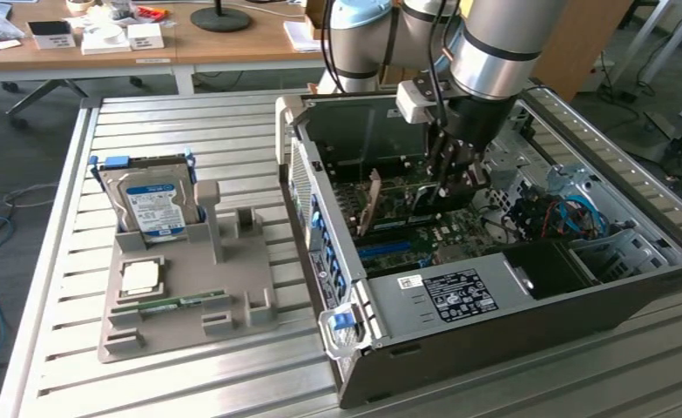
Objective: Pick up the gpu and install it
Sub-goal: 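Insert the gpu into the slot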
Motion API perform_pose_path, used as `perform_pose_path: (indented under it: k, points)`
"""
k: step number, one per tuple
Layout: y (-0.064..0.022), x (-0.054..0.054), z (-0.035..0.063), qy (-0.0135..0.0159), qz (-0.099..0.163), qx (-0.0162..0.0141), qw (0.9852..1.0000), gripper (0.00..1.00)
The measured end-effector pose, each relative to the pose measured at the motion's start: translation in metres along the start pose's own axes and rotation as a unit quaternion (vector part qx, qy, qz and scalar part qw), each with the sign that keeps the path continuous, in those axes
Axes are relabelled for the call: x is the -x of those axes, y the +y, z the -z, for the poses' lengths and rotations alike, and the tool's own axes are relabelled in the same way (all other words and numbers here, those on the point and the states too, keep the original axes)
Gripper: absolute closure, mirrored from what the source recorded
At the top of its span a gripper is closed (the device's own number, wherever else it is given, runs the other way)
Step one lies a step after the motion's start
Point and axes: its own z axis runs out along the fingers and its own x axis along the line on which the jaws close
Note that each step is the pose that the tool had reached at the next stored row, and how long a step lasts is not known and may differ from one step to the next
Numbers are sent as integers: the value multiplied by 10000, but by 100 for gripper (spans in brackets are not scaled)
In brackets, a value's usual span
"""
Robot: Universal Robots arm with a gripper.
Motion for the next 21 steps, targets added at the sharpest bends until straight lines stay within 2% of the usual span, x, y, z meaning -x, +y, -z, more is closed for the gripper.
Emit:
perform_pose_path:
  k: [21]
  points:
    - [3, -3, -42, -1, 64, 3, 10000, 73]
